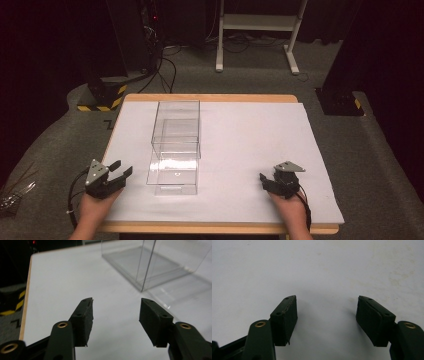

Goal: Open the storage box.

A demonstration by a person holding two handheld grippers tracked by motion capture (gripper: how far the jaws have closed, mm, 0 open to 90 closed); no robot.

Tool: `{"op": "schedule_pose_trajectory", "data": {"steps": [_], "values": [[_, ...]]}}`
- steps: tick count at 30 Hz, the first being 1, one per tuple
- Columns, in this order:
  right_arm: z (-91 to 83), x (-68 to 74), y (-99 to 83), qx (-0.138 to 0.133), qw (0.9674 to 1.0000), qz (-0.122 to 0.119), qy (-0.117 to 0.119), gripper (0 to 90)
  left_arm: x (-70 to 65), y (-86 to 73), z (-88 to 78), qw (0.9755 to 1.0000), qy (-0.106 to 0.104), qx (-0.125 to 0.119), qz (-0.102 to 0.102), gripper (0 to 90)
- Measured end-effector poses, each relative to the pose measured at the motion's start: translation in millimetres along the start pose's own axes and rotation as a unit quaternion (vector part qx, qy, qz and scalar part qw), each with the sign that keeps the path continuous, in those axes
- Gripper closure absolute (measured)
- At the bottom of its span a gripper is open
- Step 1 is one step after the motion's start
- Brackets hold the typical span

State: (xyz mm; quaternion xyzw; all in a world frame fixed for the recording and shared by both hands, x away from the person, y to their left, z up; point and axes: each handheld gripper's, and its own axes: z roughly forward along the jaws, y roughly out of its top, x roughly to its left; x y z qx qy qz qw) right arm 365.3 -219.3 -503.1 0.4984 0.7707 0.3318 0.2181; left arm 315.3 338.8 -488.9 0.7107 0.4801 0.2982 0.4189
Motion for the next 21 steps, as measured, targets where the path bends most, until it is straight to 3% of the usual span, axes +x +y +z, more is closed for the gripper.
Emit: {"op": "schedule_pose_trajectory", "data": {"steps": [1, 2, 4, 8, 13, 21], "values": [[0.0, -0.1, 0.0, 0.000, 1.0000, 0.000, 0.000, 33.6, 0.1, -3.6, 6.1, 0.9996, 0.012, 0.027, 0.005, 43.9], [0.0, -0.1, 0.0, 0.000, 1.0000, 0.000, 0.000, 33.6, 0.1, -3.6, 6.1, 0.9996, 0.012, 0.027, 0.005, 41.1], [0.0, -0.1, 0.0, 0.000, 1.0000, 0.000, 0.000, 33.6, -0.9, -7.7, 12.4, 0.9983, 0.021, 0.052, 0.012, 40.2], [0.0, -0.1, 0.0, 0.000, 1.0000, -0.001, 0.000, 33.5, -4.2, -6.8, 24.0, 0.9933, 0.029, 0.111, 0.019, 33.7], [0.1, 0.0, 0.0, 0.000, 1.0000, 0.000, 0.000, 33.5, 2.3, -7.0, 25.6, 0.9929, 0.008, 0.117, -0.015, 32.9], [0.0, 0.3, 0.0, 0.001, 1.0000, -0.001, -0.001, 33.5, 0.5, -7.0, 26.0, 0.9927, 0.007, 0.120, -0.011, 30.2]]}}
